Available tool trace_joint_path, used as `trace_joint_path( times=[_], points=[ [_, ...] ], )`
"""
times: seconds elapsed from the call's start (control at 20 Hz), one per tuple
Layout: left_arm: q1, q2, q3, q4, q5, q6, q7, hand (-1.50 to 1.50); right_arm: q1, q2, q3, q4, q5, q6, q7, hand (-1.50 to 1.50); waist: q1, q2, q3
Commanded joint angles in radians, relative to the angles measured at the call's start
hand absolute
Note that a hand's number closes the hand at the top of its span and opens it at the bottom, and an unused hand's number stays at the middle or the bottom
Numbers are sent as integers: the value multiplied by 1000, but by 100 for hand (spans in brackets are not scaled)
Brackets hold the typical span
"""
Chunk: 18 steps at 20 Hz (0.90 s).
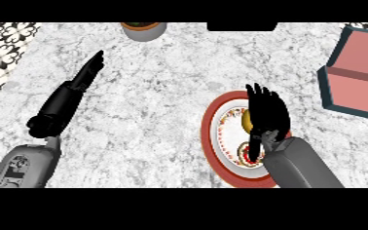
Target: Pick the lemon from the plate and place it in the cardboard box
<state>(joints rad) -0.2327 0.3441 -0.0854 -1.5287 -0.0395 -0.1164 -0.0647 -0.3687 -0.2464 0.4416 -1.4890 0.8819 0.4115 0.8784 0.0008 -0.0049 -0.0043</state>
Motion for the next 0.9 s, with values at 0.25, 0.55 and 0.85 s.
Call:
trace_joint_path(
  times=[0.25, 0.55, 0.85],
  points=[
    [-8, -34, 39, 35, -34, -42, -36, 0, 6, 32, -78, 136, 56, -47, -117, -150, 1, 6, 4],
    [12, -71, 22, 59, -62, -28, -79, 0, 58, 17, 24, 157, 150, -158, -257, 150, 1, 7, 4],
    [4, -62, 53, 33, -67, -49, -49, 0, 21, 20, 2, 179, 241, -241, -304, 150, 1, 5, 4]
  ],
)
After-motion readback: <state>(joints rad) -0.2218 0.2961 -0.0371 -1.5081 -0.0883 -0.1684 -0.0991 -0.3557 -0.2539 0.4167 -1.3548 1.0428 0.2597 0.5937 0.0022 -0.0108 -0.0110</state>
